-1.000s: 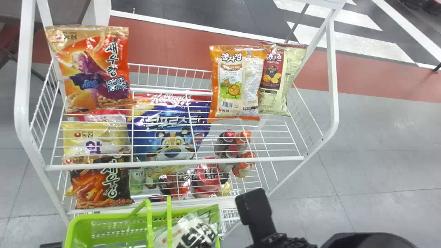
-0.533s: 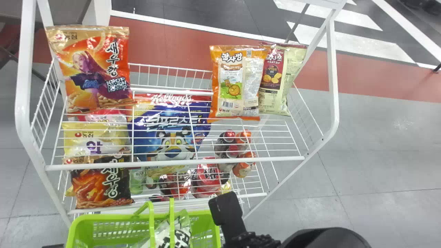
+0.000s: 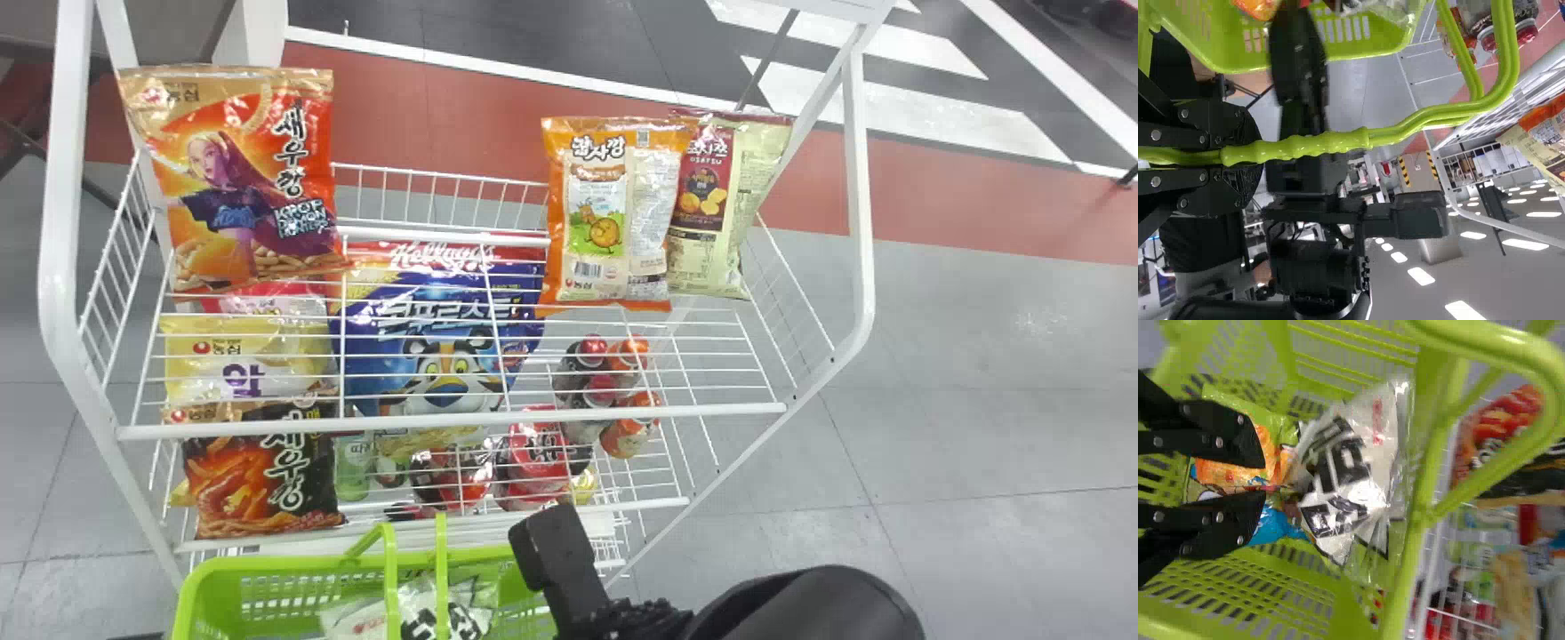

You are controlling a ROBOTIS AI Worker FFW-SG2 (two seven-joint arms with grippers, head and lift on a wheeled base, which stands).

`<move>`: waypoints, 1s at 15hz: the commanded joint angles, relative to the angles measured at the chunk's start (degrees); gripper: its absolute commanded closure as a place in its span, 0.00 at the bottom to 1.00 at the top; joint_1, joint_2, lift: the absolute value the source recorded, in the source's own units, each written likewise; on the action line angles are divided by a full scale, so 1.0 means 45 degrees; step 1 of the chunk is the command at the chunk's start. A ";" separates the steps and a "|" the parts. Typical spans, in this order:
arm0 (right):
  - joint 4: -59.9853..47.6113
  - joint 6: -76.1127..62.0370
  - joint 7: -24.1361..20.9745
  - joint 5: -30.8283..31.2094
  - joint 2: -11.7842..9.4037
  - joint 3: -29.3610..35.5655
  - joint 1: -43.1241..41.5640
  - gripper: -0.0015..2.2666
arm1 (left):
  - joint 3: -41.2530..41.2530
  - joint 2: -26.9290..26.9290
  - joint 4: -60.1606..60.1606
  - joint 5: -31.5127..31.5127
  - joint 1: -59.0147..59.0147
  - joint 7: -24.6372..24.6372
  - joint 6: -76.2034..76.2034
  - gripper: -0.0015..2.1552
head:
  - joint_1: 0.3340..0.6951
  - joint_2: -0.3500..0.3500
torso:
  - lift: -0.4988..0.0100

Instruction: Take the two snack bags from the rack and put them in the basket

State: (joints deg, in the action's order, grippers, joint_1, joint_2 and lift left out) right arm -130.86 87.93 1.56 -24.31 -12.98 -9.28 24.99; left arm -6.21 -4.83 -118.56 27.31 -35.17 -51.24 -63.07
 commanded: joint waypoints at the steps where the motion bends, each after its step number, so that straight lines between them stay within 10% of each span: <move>1: -0.1350 0.0477 0.0024 0.0305 -0.0123 0.0364 0.0560 0.02 | -0.0104 0.0038 0.0039 -0.0112 0.0102 0.0097 0.0000 0.99 | 1.00 0.00 | 0.96; 5: -0.2307 0.0100 -0.0015 0.1047 -0.0143 0.1243 0.0912 0.02 | -0.0241 0.0038 0.0117 -0.0151 0.0199 0.0156 0.0000 0.99 | 1.00 0.00 | 0.96; 15: 0.1423 -1.4549 0.0688 0.3274 0.0111 -0.0320 -0.1100 0.03 | -0.0592 -0.0040 0.0214 -0.0658 0.0278 0.0331 -0.0039 0.99 | 1.00 0.00 | 0.96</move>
State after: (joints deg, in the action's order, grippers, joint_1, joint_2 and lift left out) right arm -128.41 30.27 4.67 -10.34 -12.63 -8.63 22.60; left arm -8.11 -4.86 -117.78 24.91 -34.21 -49.88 -63.07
